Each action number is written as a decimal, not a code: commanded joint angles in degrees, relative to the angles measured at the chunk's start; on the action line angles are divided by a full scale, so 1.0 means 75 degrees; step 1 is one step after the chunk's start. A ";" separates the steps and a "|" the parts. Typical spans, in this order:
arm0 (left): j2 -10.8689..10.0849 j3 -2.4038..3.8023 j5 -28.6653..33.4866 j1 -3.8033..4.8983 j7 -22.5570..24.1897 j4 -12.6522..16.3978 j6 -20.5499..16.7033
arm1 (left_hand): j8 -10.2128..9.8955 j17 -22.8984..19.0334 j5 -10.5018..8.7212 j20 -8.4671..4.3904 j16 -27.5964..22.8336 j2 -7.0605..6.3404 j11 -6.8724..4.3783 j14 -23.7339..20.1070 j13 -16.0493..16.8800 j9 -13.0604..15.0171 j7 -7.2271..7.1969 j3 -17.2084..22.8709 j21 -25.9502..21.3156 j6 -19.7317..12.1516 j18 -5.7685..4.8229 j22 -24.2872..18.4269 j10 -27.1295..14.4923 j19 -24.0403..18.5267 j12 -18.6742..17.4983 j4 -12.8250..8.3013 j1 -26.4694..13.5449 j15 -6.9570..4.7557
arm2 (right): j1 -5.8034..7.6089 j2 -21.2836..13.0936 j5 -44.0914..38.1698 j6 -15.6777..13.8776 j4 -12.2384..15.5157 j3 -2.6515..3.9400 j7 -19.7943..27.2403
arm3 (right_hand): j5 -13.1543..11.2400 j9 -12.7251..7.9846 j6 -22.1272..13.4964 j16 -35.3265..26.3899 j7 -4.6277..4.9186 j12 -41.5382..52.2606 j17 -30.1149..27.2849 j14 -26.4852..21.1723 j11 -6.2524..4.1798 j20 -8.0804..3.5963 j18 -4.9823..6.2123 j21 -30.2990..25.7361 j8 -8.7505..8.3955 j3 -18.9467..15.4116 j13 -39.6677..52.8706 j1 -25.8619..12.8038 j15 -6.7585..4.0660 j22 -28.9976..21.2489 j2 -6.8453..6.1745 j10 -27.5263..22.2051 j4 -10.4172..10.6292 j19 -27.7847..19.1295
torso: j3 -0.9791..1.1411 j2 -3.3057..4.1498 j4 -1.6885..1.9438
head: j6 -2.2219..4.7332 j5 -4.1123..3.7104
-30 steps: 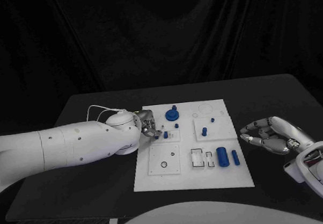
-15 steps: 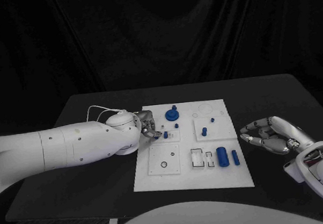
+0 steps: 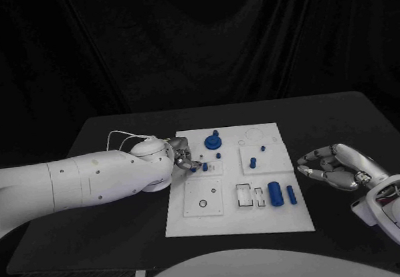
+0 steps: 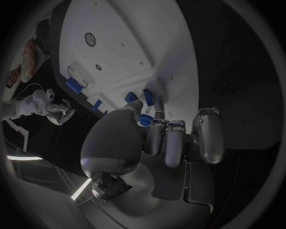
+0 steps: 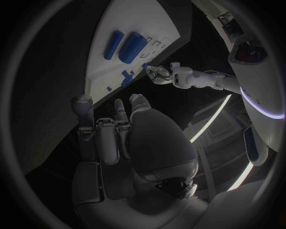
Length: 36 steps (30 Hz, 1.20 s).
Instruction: Assemble the parts on the task board
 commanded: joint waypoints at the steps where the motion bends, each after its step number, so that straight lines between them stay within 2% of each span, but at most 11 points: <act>1: 0.0004 0.0005 -0.0013 -0.0010 -0.0072 0.0018 0.0104 | 0.0043 0.1926 -0.0038 0.0051 -0.0037 0.0015 0.0070 0.0748 0.1350 0.0008 0.0038 -0.0093 -0.0058 -0.0060 0.0101 0.1412 0.0096 0.0040 -0.0037 0.0005 -0.0150 0.0045 | -0.0020 -0.0002 -0.0038 -0.0062 0.0015 0.0003 -0.0051 | 0.0035 -0.0005 0.0022 -0.0044 0.0020 -0.0028 0.1009 0.0185 -0.0006 0.0019 0.0100 0.0021 0.0029 0.0043 0.0354 0.0033 -0.0018 0.0617 0.0021 0.0238 0.0002 -0.0045 | -0.0001 0.0000 -0.0003 | 0.0001 0.0015; 4: 0.0000 0.0005 -0.0013 -0.0010 -0.0104 0.0021 0.0128 | 0.0074 0.1909 0.0135 0.0057 -0.0067 0.0037 0.0074 0.0739 0.1354 0.0033 0.0039 -0.0193 -0.0054 -0.0076 0.0099 0.1414 0.0102 0.0045 -0.0032 -0.0003 -0.0274 0.0051 | -0.0020 0.0000 -0.0038 -0.0057 0.0012 0.0003 -0.0056 | 0.0043 -0.0006 0.0018 -0.0042 0.0021 -0.0027 0.1011 0.0186 -0.0006 0.0018 0.0099 0.0024 0.0027 0.0049 0.0355 0.0039 -0.0018 0.0618 0.0020 0.0239 -0.0001 -0.0044 | -0.0001 0.0001 -0.0002 | 0.0001 0.0009; 6: -0.0002 0.0005 -0.0013 -0.0010 -0.0116 0.0021 0.0141 | 0.0101 0.1915 0.0158 0.0057 -0.0057 0.0048 0.0071 0.0743 0.1366 0.0052 0.0034 -0.0231 -0.0036 -0.0065 0.0096 0.1419 0.0119 0.0054 -0.0013 -0.0002 -0.0311 0.0049 | -0.0020 0.0002 -0.0038 -0.0053 0.0009 0.0003 -0.0059 | 0.0043 -0.0006 0.0018 -0.0042 0.0021 -0.0027 0.1011 0.0186 -0.0006 0.0018 0.0099 0.0024 0.0027 0.0049 0.0355 0.0039 -0.0018 0.0618 0.0020 0.0239 -0.0001 -0.0044 | 0.0001 0.0003 -0.0001 | 0.0001 0.0016; 13: 0.0000 0.0005 -0.0013 -0.0010 -0.0137 0.0014 0.0174 | 0.0244 0.1922 0.0160 0.0048 -0.0043 0.0096 0.0047 0.0748 0.1371 0.0155 -0.0001 -0.0338 -0.0013 0.0000 0.0093 0.1426 0.0133 0.0070 -0.0003 -0.0006 -0.0379 0.0033 | -0.0020 0.0006 -0.0038 -0.0043 0.0007 0.0003 -0.0065 | 0.0048 -0.0007 0.0016 -0.0040 0.0022 -0.0028 0.1014 0.0188 -0.0005 0.0018 0.0102 0.0011 0.0027 0.0053 0.0353 0.0040 -0.0019 0.0615 0.0020 0.0236 0.0000 -0.0050 | 0.0001 0.0002 0.0001 | 0.0001 0.0013; 23: 0.0025 0.0005 -0.0013 -0.0011 -0.0131 -0.0016 0.0218 | 0.0690 0.1931 0.0146 0.0002 -0.0029 0.0218 -0.0022 0.0753 0.1378 0.0549 -0.0092 -0.0578 -0.0006 0.0062 0.0091 0.1430 0.0150 0.0086 0.0008 -0.0008 -0.0423 -0.0021 | -0.0020 0.0014 -0.0038 -0.0029 0.0003 0.0003 -0.0086 | 0.0055 -0.0007 0.0013 -0.0045 0.0023 -0.0031 0.1007 0.0184 -0.0005 0.0018 0.0100 0.0018 0.0025 0.0060 0.0350 0.0044 -0.0019 0.0617 0.0021 0.0232 -0.0001 -0.0047 | -0.0001 0.0000 -0.0004 | 0.0001 0.0013; 29: 0.0036 0.0005 -0.0013 -0.0012 -0.0114 -0.0020 0.0254 | 0.0818 0.1940 0.0154 -0.0012 -0.0013 0.0266 -0.0043 0.0758 0.1385 0.0671 -0.0121 -0.0638 0.0006 0.0083 0.0088 0.1434 0.0159 0.0093 0.0018 -0.0009 -0.0421 -0.0037 | -0.0021 0.0023 -0.0038 -0.0024 -0.0004 0.0003 -0.0093 | 0.0055 -0.0007 0.0013 -0.0045 0.0023 -0.0031 0.1007 0.0184 -0.0005 0.0018 0.0100 0.0018 0.0025 0.0060 0.0350 0.0044 -0.0019 0.0617 0.0021 0.0232 -0.0001 -0.0047 | 0.0000 0.0005 -0.0002 | 0.0001 0.0017; 32: 0.0039 0.0005 -0.0013 -0.0012 -0.0095 -0.0022 0.0243 | 0.0924 0.2005 0.0159 -0.0039 0.0101 0.0327 -0.0090 0.0789 0.1404 0.0737 -0.0185 -0.0699 0.0087 0.0241 0.0073 0.1456 0.0188 0.0127 0.0046 -0.0007 -0.0423 -0.0071 | -0.0021 0.0027 -0.0038 -0.0020 -0.0009 0.0003 -0.0097 | 0.0055 -0.0007 0.0013 -0.0045 0.0023 -0.0031 0.1007 0.0184 -0.0005 0.0018 0.0100 0.0018 0.0025 0.0060 0.0350 0.0044 -0.0019 0.0617 0.0021 0.0232 -0.0001 -0.0047 | -0.0001 0.0003 -0.0004 | 0.0001 0.0033; 36: 0.0045 0.0005 -0.0013 -0.0013 -0.0072 -0.0026 0.0250 | 0.0923 0.2013 0.0150 -0.0055 0.0116 0.0346 -0.0112 0.0793 0.1419 0.0725 -0.0210 -0.0728 0.0115 0.0314 0.0068 0.1464 0.0209 0.0140 0.0068 -0.0007 -0.0425 -0.0088 | -0.0021 0.0031 -0.0038 -0.0018 -0.0019 0.0003 -0.0103 | 0.0055 -0.0007 0.0013 -0.0045 0.0023 -0.0031 0.1007 0.0184 -0.0005 0.0018 0.0100 0.0018 0.0025 0.0060 0.0350 0.0044 -0.0019 0.0617 0.0021 0.0232 -0.0001 -0.0047 | 0.0000 0.0001 -0.0003 | 0.0001 0.0023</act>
